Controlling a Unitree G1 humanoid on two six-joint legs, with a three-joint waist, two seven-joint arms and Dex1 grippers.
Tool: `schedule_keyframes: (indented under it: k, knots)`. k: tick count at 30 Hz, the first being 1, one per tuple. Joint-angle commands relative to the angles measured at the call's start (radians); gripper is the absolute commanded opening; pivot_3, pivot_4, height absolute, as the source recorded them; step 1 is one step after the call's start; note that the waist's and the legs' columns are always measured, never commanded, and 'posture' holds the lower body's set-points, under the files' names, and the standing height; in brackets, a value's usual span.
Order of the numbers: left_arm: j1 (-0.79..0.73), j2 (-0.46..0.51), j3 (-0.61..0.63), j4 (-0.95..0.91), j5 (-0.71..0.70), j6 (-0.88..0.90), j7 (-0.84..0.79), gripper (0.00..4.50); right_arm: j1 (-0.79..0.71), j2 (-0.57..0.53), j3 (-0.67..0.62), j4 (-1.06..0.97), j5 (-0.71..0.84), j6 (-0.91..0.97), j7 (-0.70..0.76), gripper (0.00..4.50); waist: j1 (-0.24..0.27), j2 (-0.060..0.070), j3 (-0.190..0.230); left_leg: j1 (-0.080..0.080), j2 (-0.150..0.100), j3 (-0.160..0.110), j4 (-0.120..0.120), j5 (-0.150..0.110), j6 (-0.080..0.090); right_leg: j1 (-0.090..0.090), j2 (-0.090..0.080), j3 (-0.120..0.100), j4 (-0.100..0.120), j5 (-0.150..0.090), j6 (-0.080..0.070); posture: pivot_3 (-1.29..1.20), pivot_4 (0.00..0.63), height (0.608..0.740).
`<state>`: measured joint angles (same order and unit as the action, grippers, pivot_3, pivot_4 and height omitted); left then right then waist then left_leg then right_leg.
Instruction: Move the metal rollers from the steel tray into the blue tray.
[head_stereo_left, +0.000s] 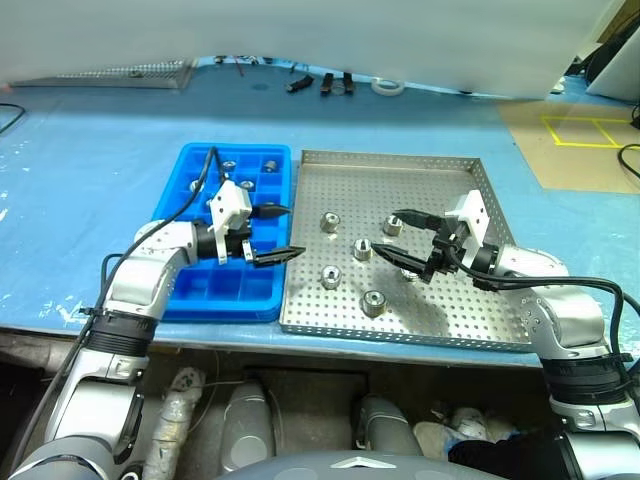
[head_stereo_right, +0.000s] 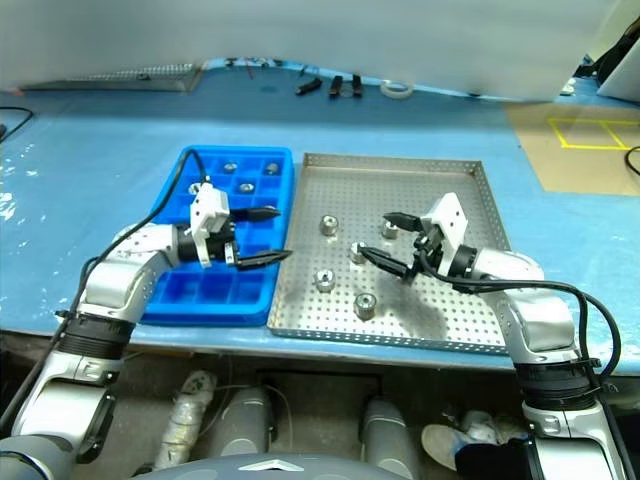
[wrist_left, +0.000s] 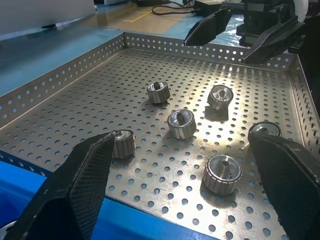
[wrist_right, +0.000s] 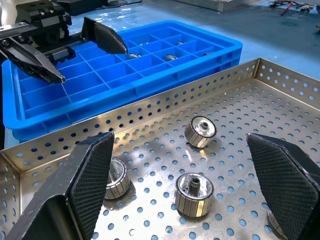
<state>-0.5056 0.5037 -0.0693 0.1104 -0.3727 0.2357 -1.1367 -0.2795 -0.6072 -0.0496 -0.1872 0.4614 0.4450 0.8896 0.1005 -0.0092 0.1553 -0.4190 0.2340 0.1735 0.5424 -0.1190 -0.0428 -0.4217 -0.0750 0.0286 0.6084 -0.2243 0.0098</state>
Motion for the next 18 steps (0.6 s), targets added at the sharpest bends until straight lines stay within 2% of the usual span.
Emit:
schedule_keyframes:
  k: [1, 18]
  knots:
    - [-0.011, 0.004, 0.02, -0.01, -0.014, -0.023, -0.011, 4.5, -0.01, -0.016, -0.034, -0.012, 0.006, -0.024, 0.005, 4.47, 0.0, 0.0, 0.0, 0.0, 0.0, 0.0, 0.0, 0.0, 0.0, 0.0, 0.0, 0.0, 0.0, 0.0, 0.0, 0.02, 0.15, 0.74]
    - [-0.02, 0.0, 0.02, 0.032, -0.003, -0.064, -0.026, 4.5, -0.001, -0.014, -0.035, -0.004, -0.001, -0.045, 0.005, 4.47, 0.0, 0.0, 0.0, 0.0, 0.0, 0.0, 0.0, 0.0, 0.0, 0.0, 0.0, 0.0, 0.0, 0.0, 0.0, 0.01, 0.15, 0.74]
